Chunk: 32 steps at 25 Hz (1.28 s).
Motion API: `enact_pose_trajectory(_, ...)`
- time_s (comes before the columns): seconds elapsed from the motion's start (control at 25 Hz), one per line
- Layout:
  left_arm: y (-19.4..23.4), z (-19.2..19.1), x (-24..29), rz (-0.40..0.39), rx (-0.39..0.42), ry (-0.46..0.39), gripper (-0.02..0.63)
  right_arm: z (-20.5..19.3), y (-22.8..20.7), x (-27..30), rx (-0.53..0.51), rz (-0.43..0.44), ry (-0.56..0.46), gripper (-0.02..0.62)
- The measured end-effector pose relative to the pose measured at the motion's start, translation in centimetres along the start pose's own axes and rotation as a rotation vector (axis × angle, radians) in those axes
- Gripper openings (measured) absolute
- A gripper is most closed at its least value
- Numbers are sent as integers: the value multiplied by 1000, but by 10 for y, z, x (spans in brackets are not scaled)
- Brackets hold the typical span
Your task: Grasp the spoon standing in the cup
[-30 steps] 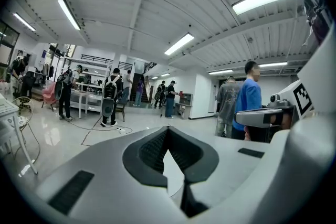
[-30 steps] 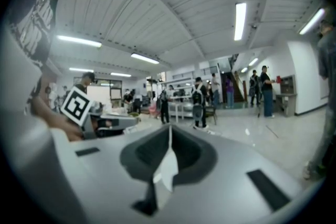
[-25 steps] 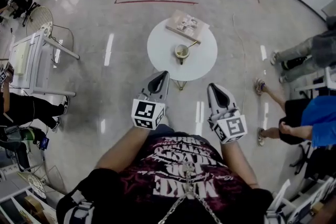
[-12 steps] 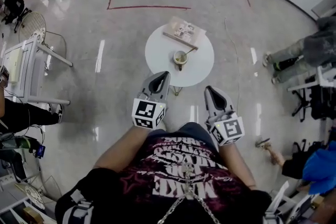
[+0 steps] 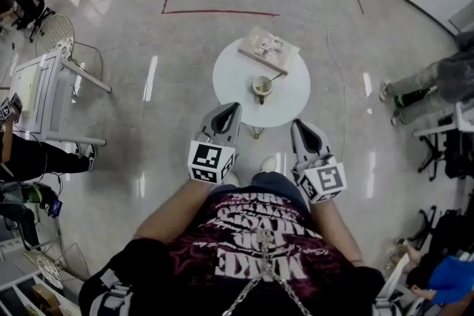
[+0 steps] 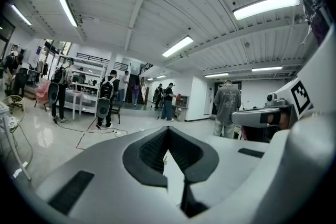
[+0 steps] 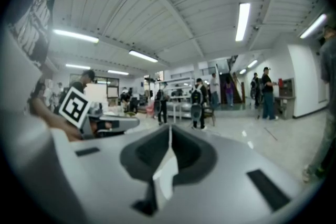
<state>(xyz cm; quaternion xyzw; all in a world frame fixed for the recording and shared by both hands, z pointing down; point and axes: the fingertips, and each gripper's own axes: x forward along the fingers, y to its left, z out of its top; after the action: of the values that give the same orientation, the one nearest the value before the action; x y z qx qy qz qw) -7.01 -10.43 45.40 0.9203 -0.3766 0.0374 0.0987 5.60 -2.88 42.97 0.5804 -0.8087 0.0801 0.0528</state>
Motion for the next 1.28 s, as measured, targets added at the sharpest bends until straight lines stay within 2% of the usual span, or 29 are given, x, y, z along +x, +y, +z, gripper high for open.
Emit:
enact_pose_trajectory(0.32,5,-2,13,25,-11,11,25,-3,-21,11,-10,-26,17,35)
enact_pose_trajectory(0.64,0,-9,38,31,-17,40,25,-8,-45,20,12,-12,37,35)
enact_pose_trajectory(1.04,7,-4,84,79,-3,43,25,-5,-87,44,18,40,18,35)
enact_pose_trajectory(1.28,6,14,111,124,3,11,25,4,-109,54,6,93,7,35)
